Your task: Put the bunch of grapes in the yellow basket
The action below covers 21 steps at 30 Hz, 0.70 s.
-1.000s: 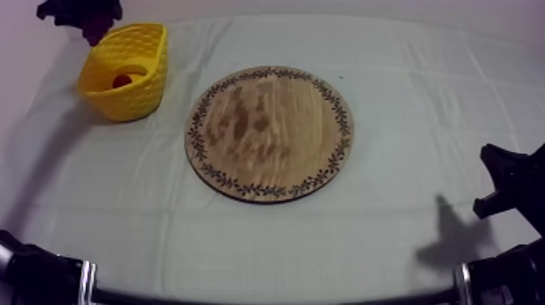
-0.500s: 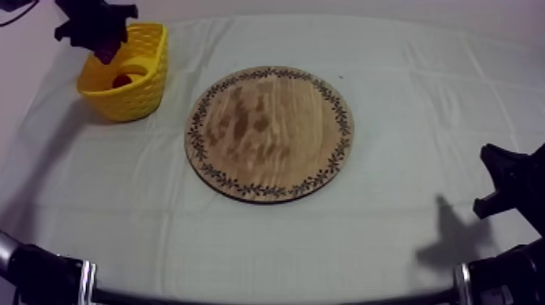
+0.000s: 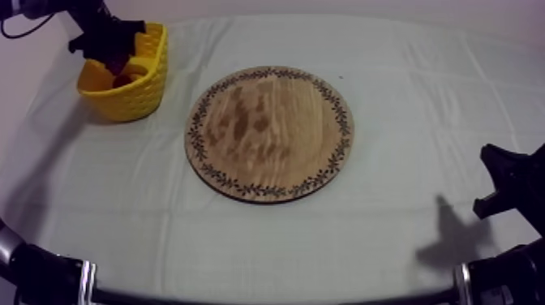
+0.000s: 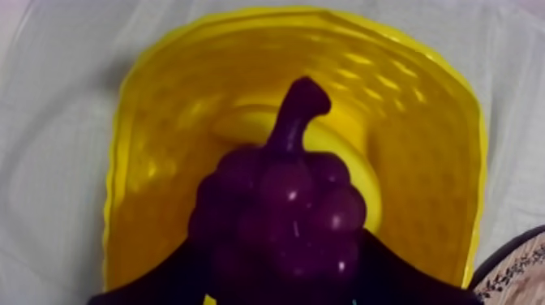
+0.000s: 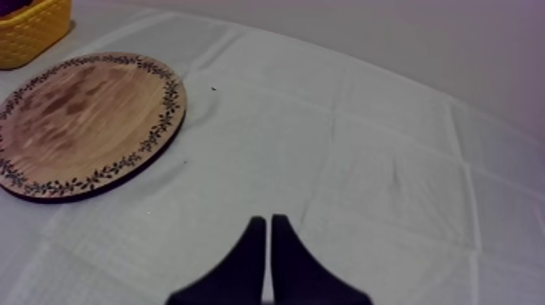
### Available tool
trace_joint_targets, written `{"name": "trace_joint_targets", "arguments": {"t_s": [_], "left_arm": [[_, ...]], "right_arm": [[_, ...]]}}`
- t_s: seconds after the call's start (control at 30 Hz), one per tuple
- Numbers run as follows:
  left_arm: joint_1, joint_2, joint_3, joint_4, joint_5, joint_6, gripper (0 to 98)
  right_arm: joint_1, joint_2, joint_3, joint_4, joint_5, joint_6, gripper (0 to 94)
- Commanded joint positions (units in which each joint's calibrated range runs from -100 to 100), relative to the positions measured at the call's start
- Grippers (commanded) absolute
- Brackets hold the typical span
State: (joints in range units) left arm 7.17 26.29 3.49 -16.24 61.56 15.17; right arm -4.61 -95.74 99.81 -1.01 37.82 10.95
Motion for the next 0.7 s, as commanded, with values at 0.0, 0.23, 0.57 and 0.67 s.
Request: {"name": "trace_joint_targets", "arguments": {"t_s": [0.0,0.23,0.57,0.67], "left_arm": [[0.0,0.1,0.1,0.04,0.2,-0.3,48.2],[0.4,-0.6,-0.6,0.35,1.5,-0.4,65.9],[0.6,-2.8,-0.1,0.21,1.8,1.4,93.2],[0.4,-3.5,-0.2,0.21,1.8,1.4,91.6]], "right_arm": [[0.0,0.0,0.0,0.0,0.0,0.0,0.4],[0.0,0.0,0.0,0.0,0.0,0.0,0.4],[0.0,0.0,0.0,0.0,0.0,0.0,0.4],[0.0,0.0,0.0,0.0,0.0,0.0,0.4]]}}
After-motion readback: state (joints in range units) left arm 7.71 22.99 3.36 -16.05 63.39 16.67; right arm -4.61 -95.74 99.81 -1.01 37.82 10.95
